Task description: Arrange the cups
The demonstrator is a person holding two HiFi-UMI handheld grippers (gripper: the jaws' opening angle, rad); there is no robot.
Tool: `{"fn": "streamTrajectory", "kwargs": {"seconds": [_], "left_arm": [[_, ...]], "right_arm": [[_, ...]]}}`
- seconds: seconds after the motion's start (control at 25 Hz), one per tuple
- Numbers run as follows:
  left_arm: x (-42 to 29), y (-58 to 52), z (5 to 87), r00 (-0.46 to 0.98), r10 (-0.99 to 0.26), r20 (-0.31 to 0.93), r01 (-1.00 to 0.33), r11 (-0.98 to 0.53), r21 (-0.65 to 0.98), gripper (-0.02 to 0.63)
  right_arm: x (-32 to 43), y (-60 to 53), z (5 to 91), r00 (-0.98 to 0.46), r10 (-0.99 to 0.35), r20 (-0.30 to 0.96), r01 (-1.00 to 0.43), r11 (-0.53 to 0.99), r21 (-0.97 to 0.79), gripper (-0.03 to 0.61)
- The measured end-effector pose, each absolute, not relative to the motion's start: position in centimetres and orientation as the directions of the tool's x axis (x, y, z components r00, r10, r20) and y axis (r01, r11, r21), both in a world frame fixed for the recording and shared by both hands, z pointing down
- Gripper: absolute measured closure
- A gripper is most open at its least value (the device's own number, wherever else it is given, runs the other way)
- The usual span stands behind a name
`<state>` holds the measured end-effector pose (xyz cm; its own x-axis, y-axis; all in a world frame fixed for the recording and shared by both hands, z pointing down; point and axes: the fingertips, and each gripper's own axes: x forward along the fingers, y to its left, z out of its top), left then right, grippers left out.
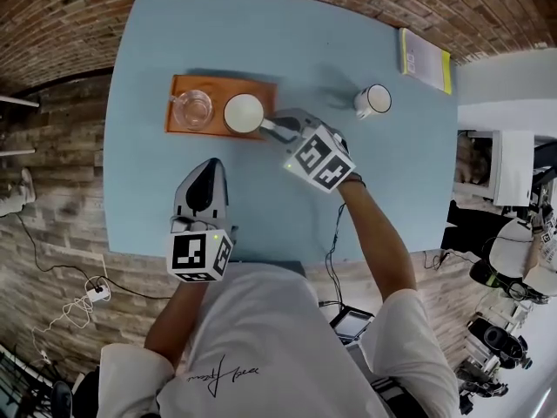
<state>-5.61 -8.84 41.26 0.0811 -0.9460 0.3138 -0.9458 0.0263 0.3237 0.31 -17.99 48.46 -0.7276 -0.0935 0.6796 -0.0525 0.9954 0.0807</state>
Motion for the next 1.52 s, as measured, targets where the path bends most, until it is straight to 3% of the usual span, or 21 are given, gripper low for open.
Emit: {"fn": "streamTrajectory", "kwargs": {"seconds": [0.68,1.52], "left_arm": [[-6.9,-9.3,40.2,0.172,-0.949,0.265,-0.931,-0.068,0.359,0.606],[-9.3,-9.4,39.9,0.238,-0.946,0.223,-0.914,-0.140,0.381,0.606]], "right_arm": [[0.0,-17.3,47.6,-0.665,-0.350,0.660,-0.422,0.905,0.056,0.518],[-0.7,-15.7,47.8,-0.432,-0.655,0.620,-0.819,0.573,0.034,0.518]]}}
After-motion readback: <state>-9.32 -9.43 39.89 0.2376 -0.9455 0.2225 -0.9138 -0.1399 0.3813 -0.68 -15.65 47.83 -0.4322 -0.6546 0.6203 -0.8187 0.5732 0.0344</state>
